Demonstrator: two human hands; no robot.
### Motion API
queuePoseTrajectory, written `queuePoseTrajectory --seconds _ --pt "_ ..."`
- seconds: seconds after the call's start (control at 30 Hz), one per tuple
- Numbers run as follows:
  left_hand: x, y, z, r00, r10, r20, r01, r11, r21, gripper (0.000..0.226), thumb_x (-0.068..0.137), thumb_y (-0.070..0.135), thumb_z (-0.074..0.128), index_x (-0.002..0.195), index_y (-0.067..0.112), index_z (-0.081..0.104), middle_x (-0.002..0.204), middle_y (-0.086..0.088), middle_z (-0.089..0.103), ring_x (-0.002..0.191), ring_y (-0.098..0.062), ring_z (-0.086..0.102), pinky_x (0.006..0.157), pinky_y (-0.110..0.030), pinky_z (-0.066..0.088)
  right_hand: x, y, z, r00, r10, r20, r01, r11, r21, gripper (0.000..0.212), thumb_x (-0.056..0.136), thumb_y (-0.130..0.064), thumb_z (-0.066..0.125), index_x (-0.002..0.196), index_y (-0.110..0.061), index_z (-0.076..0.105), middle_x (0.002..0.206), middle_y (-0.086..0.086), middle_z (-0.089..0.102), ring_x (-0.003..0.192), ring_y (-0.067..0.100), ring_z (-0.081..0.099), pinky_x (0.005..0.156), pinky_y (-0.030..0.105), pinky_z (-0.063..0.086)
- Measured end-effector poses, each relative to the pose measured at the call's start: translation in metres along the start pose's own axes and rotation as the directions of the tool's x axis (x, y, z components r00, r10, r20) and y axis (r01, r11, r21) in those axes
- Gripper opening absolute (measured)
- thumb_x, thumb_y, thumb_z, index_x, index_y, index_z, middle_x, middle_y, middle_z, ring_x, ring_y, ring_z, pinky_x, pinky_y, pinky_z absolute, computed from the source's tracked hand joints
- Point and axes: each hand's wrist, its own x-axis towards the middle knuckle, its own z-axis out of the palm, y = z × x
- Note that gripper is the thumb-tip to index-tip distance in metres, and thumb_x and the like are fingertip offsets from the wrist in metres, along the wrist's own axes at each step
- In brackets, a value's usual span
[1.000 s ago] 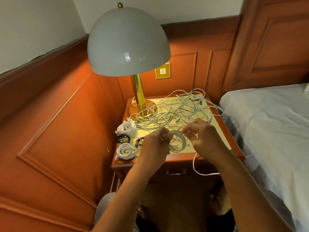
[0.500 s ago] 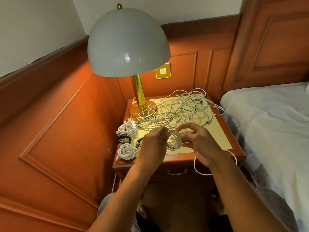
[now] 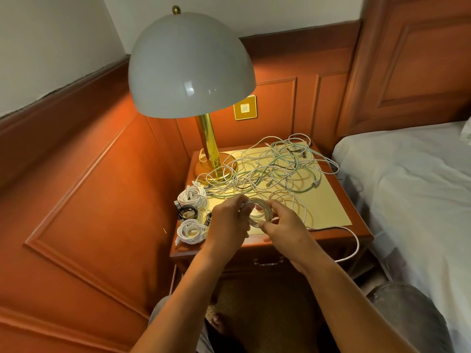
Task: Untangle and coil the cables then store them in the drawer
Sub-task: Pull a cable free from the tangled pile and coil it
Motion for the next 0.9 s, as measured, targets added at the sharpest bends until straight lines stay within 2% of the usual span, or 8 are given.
queuePoseTrajectory --seconds 0.1,0.23,0.4,0.57,0.63,0.73,0.83,0.9 --pt "0.001 -0.005 -0.003 0.998 -0.04 -0.042 0.041 0.999 0.007 0.009 0.096 0.014 0.058 0.097 0.007 0.063 0.064 -0.003 0.06 0.046 -0.011 0.057 0.045 -0.026 0.049 -0.002 0.0 -0.003 0.995 -0.074 -0.063 0.058 0.973 -0.223 0.026 0.097 -0.022 0.057 0.123 -0.024 0.057 0.084 -0.004 0.058 0.071 0.012 0.058 0.069 0.033 0.054" --pt "0.003 -0.012 -0.009 0.991 -0.13 -0.019 0.128 0.989 -0.076 0.007 0.095 0.012 0.059 0.095 0.006 0.063 0.064 -0.009 0.062 0.048 -0.013 0.059 0.042 -0.02 0.048 -0.005 -0.002 -0.01 0.987 -0.152 -0.058 0.131 0.954 -0.27 0.026 0.097 -0.024 0.058 0.123 -0.022 0.057 0.075 -0.008 0.055 0.06 0.001 0.051 0.059 0.019 0.041" --pt "-0.002 -0.011 -0.01 0.974 -0.214 0.078 0.227 0.947 -0.227 0.008 0.095 0.01 0.059 0.091 0.005 0.061 0.061 -0.012 0.062 0.047 -0.016 0.059 0.046 -0.027 0.051 -0.004 0.002 -0.026 0.989 -0.141 -0.054 0.113 0.93 -0.349 0.003 0.097 -0.019 0.057 0.099 -0.022 0.059 0.079 -0.008 0.061 0.07 0.007 0.058 0.064 0.021 0.047" --pt "-0.008 -0.005 -0.006 0.942 -0.306 0.139 0.334 0.818 -0.468 0.012 0.097 0.009 0.056 0.091 0.0 0.06 0.059 -0.01 0.06 0.049 -0.021 0.059 0.048 -0.029 0.051 0.002 0.02 -0.02 0.957 -0.239 -0.164 0.159 0.907 -0.391 0.005 0.091 -0.011 0.066 0.093 -0.016 0.066 0.095 -0.006 0.054 0.084 0.002 0.051 0.065 0.005 0.035" --pt "-0.011 -0.003 -0.005 0.945 -0.303 0.12 0.32 0.796 -0.513 0.012 0.097 0.009 0.055 0.089 0.002 0.059 0.06 -0.01 0.06 0.049 -0.02 0.059 0.048 -0.028 0.051 0.006 0.024 -0.014 0.953 -0.231 -0.197 0.169 0.942 -0.289 0.006 0.09 -0.01 0.066 0.093 -0.015 0.068 0.091 -0.006 0.059 0.08 0.0 0.055 0.061 0.006 0.041" --pt "-0.013 -0.001 -0.001 0.953 -0.295 0.068 0.286 0.805 -0.52 0.01 0.097 0.01 0.055 0.088 0.006 0.057 0.062 -0.007 0.059 0.052 -0.021 0.061 0.051 -0.033 0.055 0.007 0.027 -0.007 0.972 -0.088 -0.22 0.1 0.994 0.044 0.009 0.091 -0.01 0.065 0.094 -0.016 0.07 0.086 -0.004 0.068 0.078 0.007 0.065 0.062 0.013 0.05" --pt "-0.015 -0.002 0.005 0.959 -0.282 0.012 0.253 0.838 -0.483 0.011 0.097 0.012 0.055 0.088 0.007 0.054 0.056 0.001 0.059 0.052 -0.021 0.062 0.057 -0.044 0.055 0.007 0.027 0.0 0.985 0.059 -0.159 0.0 0.936 0.352 0.011 0.093 -0.005 0.06 0.095 -0.011 0.069 0.085 0.007 0.071 0.078 0.016 0.069 0.064 0.02 0.054" --pt "-0.015 -0.004 0.007 0.962 -0.274 -0.017 0.235 0.855 -0.462 0.012 0.098 0.012 0.055 0.087 0.008 0.053 0.053 0.0 0.059 0.05 -0.022 0.06 0.055 -0.047 0.055 0.007 0.028 0.003 0.985 0.135 -0.108 -0.056 0.84 0.54 0.012 0.094 -0.002 0.057 0.097 -0.005 0.069 0.086 0.013 0.071 0.082 0.023 0.07 0.07 0.027 0.056"
